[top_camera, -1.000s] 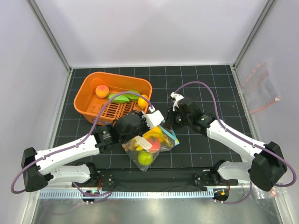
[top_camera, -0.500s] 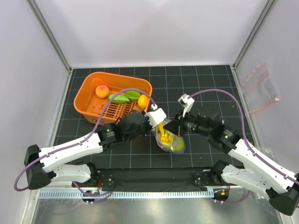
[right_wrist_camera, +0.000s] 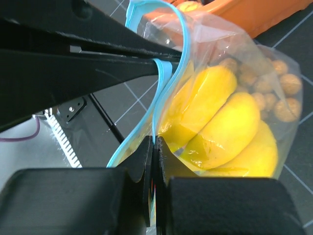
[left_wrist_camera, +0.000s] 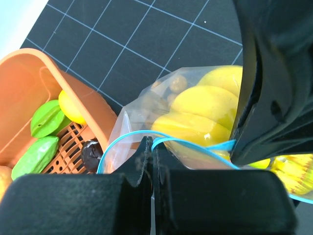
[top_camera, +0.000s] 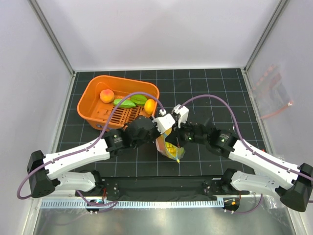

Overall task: Place the food in the zip-top bag and seal the zipper
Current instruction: Adjust the zipper food storage bag at the center of the board.

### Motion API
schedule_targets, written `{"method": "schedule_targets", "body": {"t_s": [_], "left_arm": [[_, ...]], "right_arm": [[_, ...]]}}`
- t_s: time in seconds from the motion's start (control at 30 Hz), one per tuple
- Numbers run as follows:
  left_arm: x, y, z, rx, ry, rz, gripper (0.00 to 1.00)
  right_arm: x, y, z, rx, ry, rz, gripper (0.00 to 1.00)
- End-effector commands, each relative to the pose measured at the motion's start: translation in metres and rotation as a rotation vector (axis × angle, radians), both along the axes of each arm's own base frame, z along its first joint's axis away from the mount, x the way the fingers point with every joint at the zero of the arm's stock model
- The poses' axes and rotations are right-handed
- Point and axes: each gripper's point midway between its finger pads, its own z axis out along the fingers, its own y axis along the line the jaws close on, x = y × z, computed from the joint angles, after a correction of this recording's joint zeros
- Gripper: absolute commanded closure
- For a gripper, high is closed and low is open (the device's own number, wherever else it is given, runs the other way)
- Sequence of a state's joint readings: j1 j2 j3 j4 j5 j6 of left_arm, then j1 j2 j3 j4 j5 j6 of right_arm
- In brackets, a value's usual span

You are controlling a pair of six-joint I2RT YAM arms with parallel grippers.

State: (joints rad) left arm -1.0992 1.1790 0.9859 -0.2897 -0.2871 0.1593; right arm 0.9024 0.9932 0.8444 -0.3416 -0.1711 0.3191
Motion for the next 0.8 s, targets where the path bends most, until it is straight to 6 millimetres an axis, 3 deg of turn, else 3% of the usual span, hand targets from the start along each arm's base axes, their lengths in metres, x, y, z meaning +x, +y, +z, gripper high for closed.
{"method": "schedule_targets", "body": {"t_s": [0.0,0.17,0.33,0.47,0.63,0.77], "left_arm": [[0.006,-0.013,0.025,-0.08,-0.024,0.004,1.0],[0.006,-0.015,0.022,-0.075,-0.017,0.005,1.0],[0.006,-0.014,0.023,-0.078,-0.016,0.011,1.0],[0.007,-0.013,0.023,-0.075,-0.018,0.013,1.0],[0.006,-0.013,0.024,-0.082,-0.017,0.013,1.0],[0.007,-0.014,0.025,-0.089,-0.009,0.021,1.0]], "right_arm": [[0.007,-0.001,0.03,0.058,-0.081,-0.028,0.94],[0.005,-0.006,0.041,0.097,-0.112,-0.042,0.8],[0.005,-0.007,0.04,0.101,-0.111,-0.05,0.57],[0.009,-0.005,0.033,0.079,-0.1,-0.063,0.46],[0.01,-0.003,0.032,0.075,-0.102,-0.061,0.39],[0.013,-0.005,0.031,0.059,-0.114,-0.083,0.39]]}}
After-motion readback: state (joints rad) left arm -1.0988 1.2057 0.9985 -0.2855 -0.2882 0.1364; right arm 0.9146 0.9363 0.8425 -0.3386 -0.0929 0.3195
